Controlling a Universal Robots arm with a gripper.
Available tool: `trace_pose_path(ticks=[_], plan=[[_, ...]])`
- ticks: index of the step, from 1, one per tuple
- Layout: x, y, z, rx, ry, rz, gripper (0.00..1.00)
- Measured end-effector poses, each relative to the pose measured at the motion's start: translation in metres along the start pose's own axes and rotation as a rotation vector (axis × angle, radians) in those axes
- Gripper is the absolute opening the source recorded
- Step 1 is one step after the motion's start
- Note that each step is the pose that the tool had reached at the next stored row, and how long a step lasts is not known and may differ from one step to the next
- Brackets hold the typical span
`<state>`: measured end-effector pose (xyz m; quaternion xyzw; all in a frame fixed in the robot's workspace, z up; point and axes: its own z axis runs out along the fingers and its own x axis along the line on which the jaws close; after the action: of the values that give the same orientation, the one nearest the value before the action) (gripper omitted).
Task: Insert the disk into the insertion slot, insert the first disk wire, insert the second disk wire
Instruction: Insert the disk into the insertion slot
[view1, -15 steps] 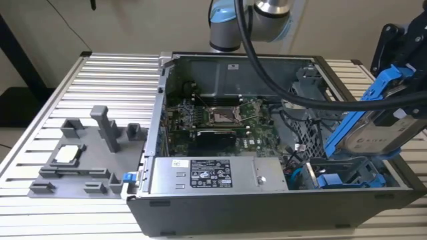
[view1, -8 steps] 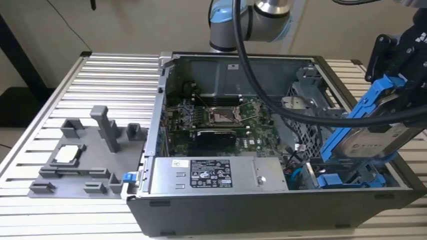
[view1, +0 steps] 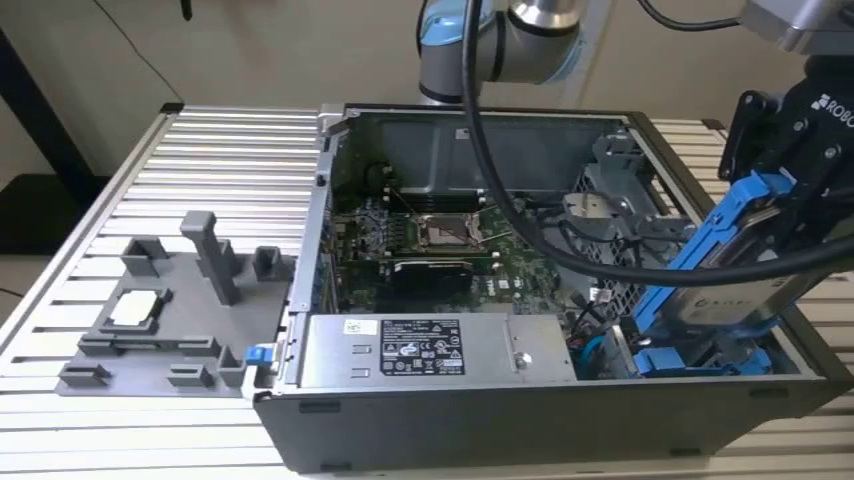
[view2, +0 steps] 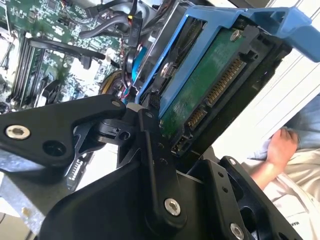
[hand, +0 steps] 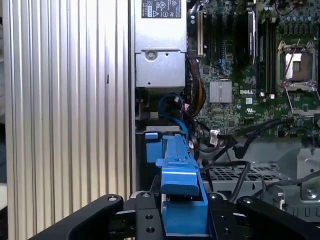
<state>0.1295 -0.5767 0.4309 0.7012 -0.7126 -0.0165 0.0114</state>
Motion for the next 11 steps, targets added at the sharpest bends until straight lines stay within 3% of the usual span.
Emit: trace_pose_path(ticks=[11], plan=[[0.0002,-0.0006,0.0194,0.0,0.0001,0.0,0.33]])
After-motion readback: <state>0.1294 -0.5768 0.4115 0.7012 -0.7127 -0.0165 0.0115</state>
